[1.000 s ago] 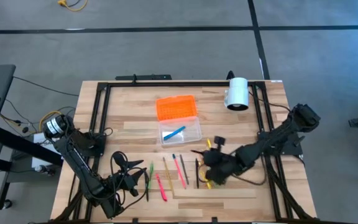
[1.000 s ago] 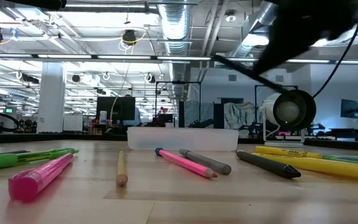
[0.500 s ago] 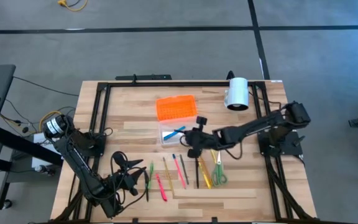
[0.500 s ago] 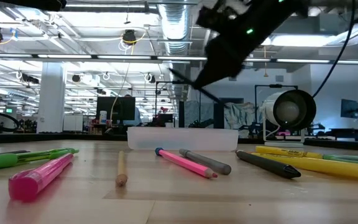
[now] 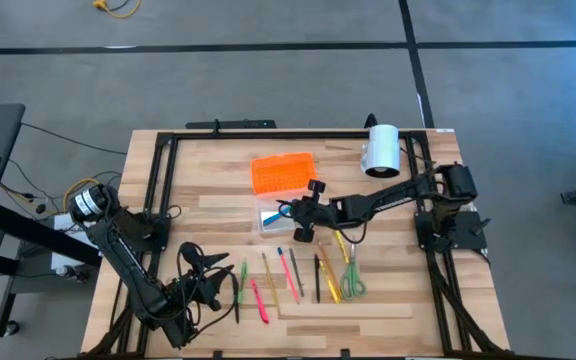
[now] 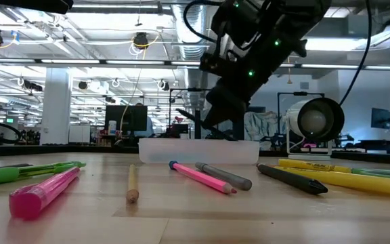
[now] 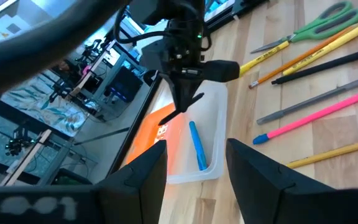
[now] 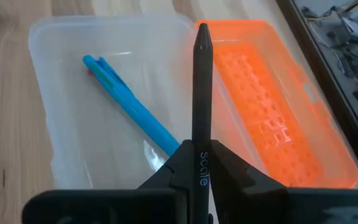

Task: Pick & place school supplies into a supply box
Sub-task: Put the right black pen into the supply box, then put the left black pen into the supply box

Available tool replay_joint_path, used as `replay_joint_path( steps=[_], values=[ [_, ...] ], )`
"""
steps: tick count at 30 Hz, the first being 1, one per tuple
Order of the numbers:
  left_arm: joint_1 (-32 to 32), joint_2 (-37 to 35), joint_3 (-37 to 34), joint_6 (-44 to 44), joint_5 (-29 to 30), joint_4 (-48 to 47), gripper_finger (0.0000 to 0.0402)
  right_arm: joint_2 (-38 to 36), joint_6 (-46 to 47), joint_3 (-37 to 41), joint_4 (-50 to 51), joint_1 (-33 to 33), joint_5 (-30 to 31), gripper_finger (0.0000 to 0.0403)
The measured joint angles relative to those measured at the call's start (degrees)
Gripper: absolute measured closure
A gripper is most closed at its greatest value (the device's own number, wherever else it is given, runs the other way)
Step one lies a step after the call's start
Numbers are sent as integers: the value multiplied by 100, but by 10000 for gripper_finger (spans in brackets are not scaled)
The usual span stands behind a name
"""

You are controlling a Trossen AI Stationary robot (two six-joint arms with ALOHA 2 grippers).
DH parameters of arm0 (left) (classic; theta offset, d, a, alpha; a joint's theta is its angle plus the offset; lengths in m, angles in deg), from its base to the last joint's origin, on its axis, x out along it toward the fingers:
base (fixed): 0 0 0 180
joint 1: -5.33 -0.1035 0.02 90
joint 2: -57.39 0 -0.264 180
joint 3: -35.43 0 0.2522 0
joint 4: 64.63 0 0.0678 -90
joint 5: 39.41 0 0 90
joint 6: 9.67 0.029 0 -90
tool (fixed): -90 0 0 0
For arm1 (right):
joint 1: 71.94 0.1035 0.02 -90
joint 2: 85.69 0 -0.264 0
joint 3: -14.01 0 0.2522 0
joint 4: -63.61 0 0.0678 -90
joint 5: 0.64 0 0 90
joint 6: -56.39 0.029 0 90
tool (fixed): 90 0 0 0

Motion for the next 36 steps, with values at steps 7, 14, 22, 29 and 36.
replay_joint_path(
  steps=[7, 14, 22, 29, 36],
  values=[
    [-11, 0, 0, -129, 59, -99, 246, -53, 14, 2, -111, 0, -115, 352],
    [-11, 0, 0, -140, 68, -98, 246, -52, 11, 0, -203, 0, -114, 308],
    [-12, 0, 0, -212, -7, -36, 246, -257, 3, 2, -144, 295, 21, 272],
    [-106, 17, -131, -928, -876, 318, 246, -795, 55, 0, 261, 1353, 1216, 272],
    [-151, 24, -535, -986, -1865, 1347, 246, -1029, 782, 0, 883, 2623, 2846, 280]
  ],
)
